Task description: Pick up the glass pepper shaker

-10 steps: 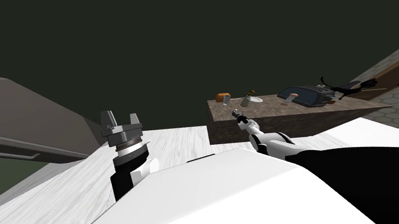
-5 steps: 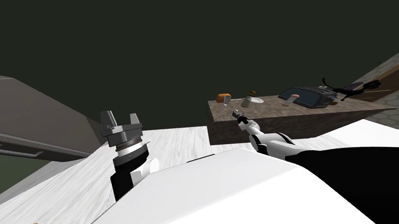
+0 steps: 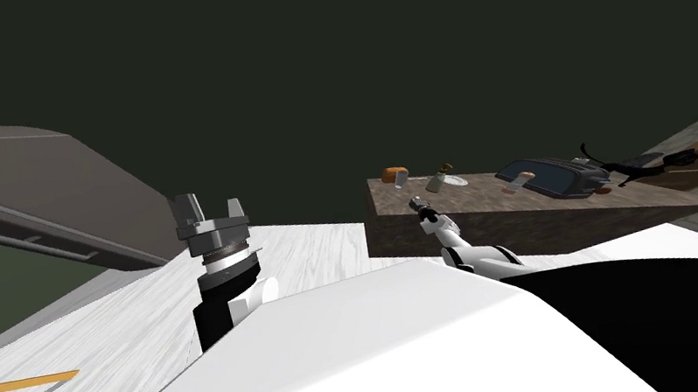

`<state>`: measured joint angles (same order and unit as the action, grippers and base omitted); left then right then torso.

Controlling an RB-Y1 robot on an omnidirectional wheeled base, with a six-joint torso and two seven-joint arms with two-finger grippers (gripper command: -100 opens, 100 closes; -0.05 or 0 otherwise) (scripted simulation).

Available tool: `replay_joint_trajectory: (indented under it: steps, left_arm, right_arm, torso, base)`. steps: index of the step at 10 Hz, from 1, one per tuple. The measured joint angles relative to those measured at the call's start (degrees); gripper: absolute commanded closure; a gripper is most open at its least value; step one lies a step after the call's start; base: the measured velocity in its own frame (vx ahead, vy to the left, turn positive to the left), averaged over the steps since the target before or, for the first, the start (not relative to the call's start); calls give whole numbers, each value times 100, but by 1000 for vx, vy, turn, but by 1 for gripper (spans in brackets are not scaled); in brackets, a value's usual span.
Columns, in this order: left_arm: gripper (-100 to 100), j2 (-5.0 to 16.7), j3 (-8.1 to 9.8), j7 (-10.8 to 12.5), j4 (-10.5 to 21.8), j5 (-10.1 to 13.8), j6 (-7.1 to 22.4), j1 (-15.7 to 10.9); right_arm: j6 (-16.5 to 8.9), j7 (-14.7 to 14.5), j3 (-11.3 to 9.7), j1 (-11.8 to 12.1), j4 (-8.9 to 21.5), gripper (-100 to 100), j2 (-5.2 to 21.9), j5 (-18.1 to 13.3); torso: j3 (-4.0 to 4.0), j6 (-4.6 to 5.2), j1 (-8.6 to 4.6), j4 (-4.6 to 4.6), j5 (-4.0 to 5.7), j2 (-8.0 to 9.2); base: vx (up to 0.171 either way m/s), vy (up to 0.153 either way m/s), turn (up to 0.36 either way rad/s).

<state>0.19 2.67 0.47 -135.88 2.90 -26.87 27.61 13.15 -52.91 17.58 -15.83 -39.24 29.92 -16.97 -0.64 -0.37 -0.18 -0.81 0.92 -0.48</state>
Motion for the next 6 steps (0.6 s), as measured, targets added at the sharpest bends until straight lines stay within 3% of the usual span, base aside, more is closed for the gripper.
replay_joint_trajectory:
  steps: [2,6]
  left_arm:
    - [0,0,0,0,0,0,0,0]
    - [0,0,0,0,0,0,0,1]
  right_arm:
    - [-59,111,51,240,-258,100,-54,-81]
    - [-303,316,157,658,-934,100,-185,-264]
  torso:
    - [-12,11,-6,-23,23,-2]
    - [-19,5,-9,-28,33,-10]
  base:
    - [1,-1,-5]
    - [9,-11,96]
